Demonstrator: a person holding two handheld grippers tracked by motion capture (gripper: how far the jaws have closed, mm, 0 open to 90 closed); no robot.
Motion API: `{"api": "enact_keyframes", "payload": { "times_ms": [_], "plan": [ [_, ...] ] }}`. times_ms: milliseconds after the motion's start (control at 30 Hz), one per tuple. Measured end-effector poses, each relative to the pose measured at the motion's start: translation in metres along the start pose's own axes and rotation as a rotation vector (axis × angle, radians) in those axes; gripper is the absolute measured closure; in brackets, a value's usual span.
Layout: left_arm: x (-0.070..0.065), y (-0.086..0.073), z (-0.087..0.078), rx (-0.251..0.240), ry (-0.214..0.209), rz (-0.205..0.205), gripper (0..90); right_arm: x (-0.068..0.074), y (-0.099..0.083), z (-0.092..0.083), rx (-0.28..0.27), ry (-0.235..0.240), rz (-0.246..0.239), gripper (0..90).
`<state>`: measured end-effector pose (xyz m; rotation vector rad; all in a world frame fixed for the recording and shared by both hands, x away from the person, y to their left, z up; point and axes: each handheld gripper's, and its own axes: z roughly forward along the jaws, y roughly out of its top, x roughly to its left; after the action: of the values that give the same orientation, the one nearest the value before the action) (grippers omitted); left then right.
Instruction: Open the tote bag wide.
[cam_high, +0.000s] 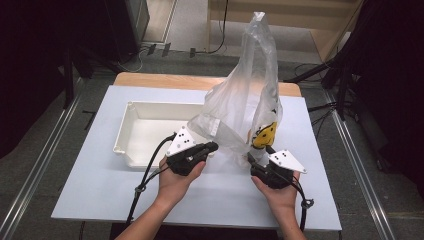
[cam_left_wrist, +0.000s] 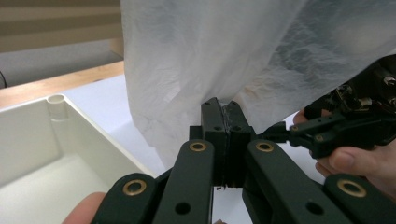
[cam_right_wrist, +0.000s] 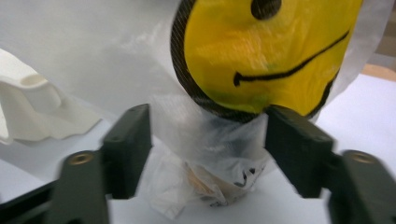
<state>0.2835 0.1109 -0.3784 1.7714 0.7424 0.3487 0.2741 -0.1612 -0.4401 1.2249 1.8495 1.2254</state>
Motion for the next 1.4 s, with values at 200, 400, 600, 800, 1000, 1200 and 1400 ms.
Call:
{"api": "enact_keyframes", "payload": {
  "times_ms": [200, 400, 600, 800, 1000, 1200, 1400],
  "plan": [
    [0.0, -0.008, -0.002, -0.012, -0.002, -0.027, 68.3, -0.011, -0.009, 0.002, 0.016, 0.08, 0.065, 67.8],
    [-0.012, -0.014, -0.013, -0.044, -0.017, 0.0, 22.5, -0.016, -0.008, -0.002, 0.001, 0.117, 0.084, 85.6],
    [-0.013, -0.01, -0.037, -0.163, -0.045, -0.015, 14.3, -0.02, -0.002, -0.007, -0.024, 0.111, 0.098, 90.0],
    [-0.012, 0.011, -0.057, -0.256, -0.068, -0.004, 20.6, -0.022, -0.001, -0.006, -0.023, 0.105, 0.108, 90.0],
    [-0.018, 0.03, -0.048, -0.215, -0.063, 0.048, 64.2, -0.022, -0.001, -0.004, -0.011, 0.103, 0.104, 90.0],
    [-0.008, 0.029, -0.032, -0.171, -0.053, -0.014, 90.0, -0.027, -0.003, -0.001, 0.034, 0.09, 0.124, 90.0],
    [0.001, 0.018, -0.007, -0.104, -0.072, -0.07, 90.0, -0.041, -0.01, 0.004, 0.071, 0.068, 0.181, 79.1]
  ]
}}
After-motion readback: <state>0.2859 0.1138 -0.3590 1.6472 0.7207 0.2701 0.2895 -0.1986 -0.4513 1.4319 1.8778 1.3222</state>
